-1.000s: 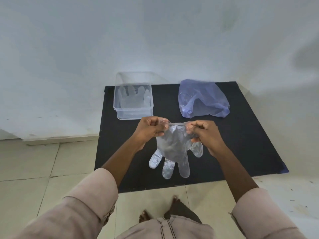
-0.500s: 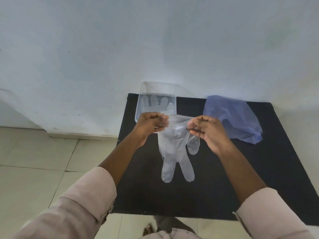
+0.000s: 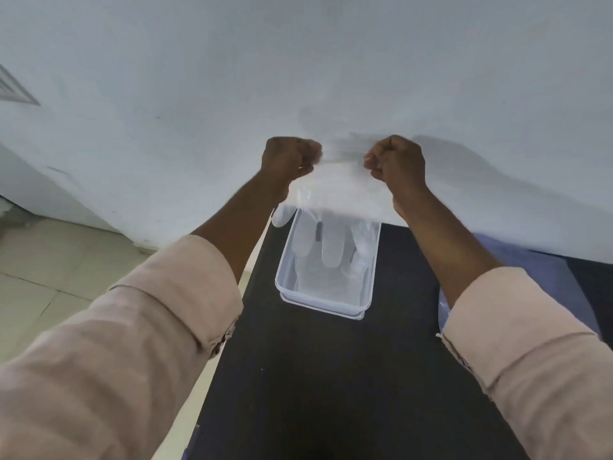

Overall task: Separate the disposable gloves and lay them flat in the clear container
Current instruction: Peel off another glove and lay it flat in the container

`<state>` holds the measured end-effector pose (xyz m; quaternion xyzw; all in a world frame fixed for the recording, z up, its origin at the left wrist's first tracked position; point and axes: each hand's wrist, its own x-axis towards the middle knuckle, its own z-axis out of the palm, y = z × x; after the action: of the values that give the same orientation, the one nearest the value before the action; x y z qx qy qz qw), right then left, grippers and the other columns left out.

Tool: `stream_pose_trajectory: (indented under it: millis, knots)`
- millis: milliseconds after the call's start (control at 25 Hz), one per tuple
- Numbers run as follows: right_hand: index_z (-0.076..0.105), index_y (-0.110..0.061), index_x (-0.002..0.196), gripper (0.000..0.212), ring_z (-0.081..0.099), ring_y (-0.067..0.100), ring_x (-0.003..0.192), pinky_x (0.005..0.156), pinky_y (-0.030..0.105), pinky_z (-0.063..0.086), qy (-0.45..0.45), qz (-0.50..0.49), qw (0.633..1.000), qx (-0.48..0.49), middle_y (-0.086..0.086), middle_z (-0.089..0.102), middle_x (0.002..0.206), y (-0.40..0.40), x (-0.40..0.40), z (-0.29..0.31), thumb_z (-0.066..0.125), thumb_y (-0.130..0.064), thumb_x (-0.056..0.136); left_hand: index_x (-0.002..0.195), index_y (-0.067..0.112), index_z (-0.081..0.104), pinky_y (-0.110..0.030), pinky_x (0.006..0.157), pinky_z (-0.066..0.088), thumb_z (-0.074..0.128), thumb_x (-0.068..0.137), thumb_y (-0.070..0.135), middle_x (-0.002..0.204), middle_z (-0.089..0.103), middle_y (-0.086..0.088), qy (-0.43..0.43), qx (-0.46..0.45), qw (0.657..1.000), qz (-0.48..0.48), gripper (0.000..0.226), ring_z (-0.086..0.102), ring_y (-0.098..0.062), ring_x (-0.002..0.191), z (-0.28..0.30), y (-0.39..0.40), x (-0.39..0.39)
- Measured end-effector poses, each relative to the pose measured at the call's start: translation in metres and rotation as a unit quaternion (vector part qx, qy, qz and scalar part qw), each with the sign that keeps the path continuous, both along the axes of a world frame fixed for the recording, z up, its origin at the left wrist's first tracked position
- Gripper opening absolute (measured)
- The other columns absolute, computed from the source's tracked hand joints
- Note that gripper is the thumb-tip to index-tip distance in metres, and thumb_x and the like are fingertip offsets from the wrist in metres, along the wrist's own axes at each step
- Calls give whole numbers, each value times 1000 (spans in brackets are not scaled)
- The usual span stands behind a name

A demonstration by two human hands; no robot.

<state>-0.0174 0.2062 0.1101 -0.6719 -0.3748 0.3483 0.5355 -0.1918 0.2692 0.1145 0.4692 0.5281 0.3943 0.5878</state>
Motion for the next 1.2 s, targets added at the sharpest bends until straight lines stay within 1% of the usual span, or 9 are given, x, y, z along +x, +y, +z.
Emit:
stream_pose_trajectory:
  millis: [120,240,320,440,560,640,720,1000,1200]
  knots:
    - [55,-11,71,17,58,11,68,68,22,45,-118,-23,982,148,4,65,73,9,0,11,45,-1,80,66,19,75,-34,83,56,68,67,14,85,75,-7,-38,98,994,16,9,69,-21,87,10,10,7]
    - [53,-2,80,15,55,21,66,63,24,40,-198,-35,953,225,19,67,79,-11,-4,-1,46,-7,92,74,17,73,-34,86,52,63,79,9,85,73,-6,-28,211,977,0,14,66,-17,88,1,-9,2]
    - [54,-1,84,17,52,21,64,62,28,40,-220,-12,955,197,22,66,81,-36,-7,-34,46,-10,96,82,9,71,-31,81,52,62,85,11,88,73,-7,49,246,967,-31,9,67,-15,86,-33,-31,-9]
    - [61,-5,88,16,61,24,73,70,36,47,-277,78,951,116,11,68,82,-68,-6,-102,48,-11,96,91,11,71,-38,81,55,63,90,24,97,75,-4,204,254,941,-97,15,69,-18,91,-105,-59,-36]
    - [60,-15,85,11,63,23,82,82,44,47,-364,146,919,39,0,67,83,-90,-7,-153,52,-12,93,93,14,73,-46,98,48,57,91,29,106,75,-1,370,323,847,-203,22,61,-25,117,-154,-75,-56]
    - [61,-18,87,11,60,22,110,100,48,41,-398,156,904,-6,-4,69,93,-99,-11,-167,51,-16,92,91,15,73,-49,107,37,54,91,29,110,75,0,445,336,790,-257,24,55,-28,126,-164,-81,-59]
    - [61,-21,86,12,49,22,130,108,47,30,-421,165,891,-38,-6,71,100,-103,-15,-171,50,-19,93,91,16,74,-50,109,33,54,90,27,111,74,0,469,324,772,-281,23,52,-29,128,-166,-85,-60]
    - [73,-23,90,14,31,28,142,113,54,20,-475,246,836,-121,-3,69,117,-104,-15,-163,59,-22,89,88,25,77,-49,107,34,54,87,36,122,69,2,504,302,721,-368,25,45,-27,129,-168,-78,-63]
    - [70,-35,105,24,2,29,149,116,57,1,-488,342,781,-187,-4,42,149,-103,-9,-151,54,-33,87,87,33,78,-51,112,24,42,84,49,136,59,2,535,310,667,-415,39,37,-28,135,-167,-75,-67]
